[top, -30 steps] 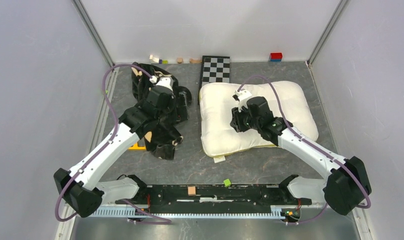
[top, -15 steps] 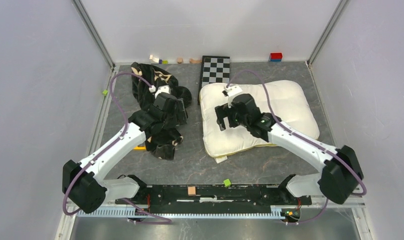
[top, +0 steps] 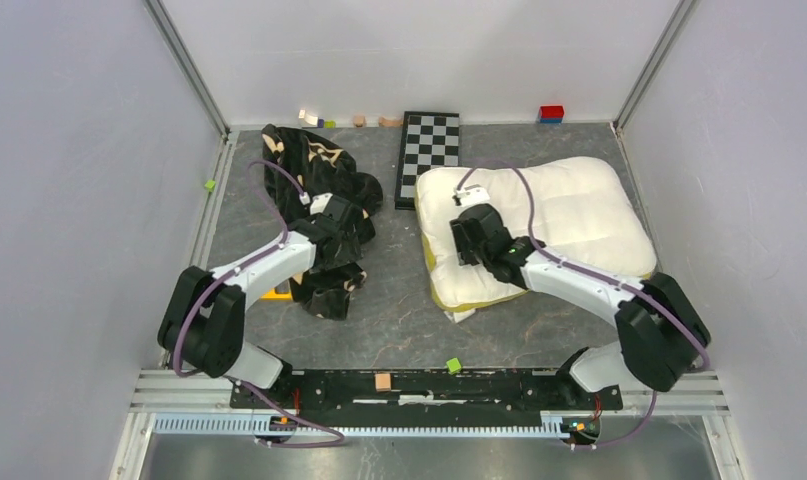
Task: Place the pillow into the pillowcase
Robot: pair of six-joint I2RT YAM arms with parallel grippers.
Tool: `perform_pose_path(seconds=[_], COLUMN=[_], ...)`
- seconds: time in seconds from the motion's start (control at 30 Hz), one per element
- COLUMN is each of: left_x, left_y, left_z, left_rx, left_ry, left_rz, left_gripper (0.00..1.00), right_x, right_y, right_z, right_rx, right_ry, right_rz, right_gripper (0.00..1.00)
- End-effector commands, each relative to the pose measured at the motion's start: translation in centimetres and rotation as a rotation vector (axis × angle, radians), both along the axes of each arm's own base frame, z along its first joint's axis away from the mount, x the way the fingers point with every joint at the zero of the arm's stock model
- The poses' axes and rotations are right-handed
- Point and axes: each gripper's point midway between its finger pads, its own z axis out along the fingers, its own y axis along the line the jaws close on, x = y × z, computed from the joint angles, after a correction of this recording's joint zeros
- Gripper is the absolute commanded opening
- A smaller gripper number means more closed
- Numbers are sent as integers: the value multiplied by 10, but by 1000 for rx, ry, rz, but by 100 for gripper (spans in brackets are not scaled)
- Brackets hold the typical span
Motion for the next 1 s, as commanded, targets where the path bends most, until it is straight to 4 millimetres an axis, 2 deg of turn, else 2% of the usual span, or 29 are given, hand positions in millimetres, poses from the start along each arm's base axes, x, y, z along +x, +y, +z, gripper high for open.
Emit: perform_pose_path(seconds=[0.0,0.07,0.1,0.13,0.2,0.23,0.3,0.37,0.47,0.57,0.67,0.8,0.97], left_x=[29,36,39,43,48,50,50,47,35,25,19,17,17], left_y=[-22,-31,-34,-38,-45,-51,-67,-84,-98,-100,-100,-99,-93], left_z=[1,5,11,19,40,54,83,119,175,222,250,270,295], left_rx=[-81,-101,-111,-124,-155,-186,-259,-322,-386,-426,-440,-445,-439], left_ry=[-71,-82,-94,-111,-151,-173,-208,-261,-345,-425,-460,-494,-542], left_rz=[-3,-33,-45,-57,-91,-112,-179,-248,-327,-375,-409,-424,-409], left_gripper=[69,42,33,21,6,3,2,2,2,2,2,2,2], right_x=[-6,-9,-9,-11,-13,-15,-18,-21,-21,-26,-34,-39,-37], right_y=[-48,-41,-36,-30,-15,-3,19,38,63,90,121,147,155], right_z=[0,10,20,30,59,73,101,118,132,143,154,149,112], right_rx=[-39,2,25,46,111,157,272,337,403,460,501,523,539], right_ry=[-15,-20,-36,-55,-116,-144,-202,-233,-260,-275,-277,-264,-181], right_rz=[-135,-99,-85,-69,-23,19,103,188,292,400,495,542,511], right_gripper=[47,47,48,52,59,64,73,83,94,98,98,98,98])
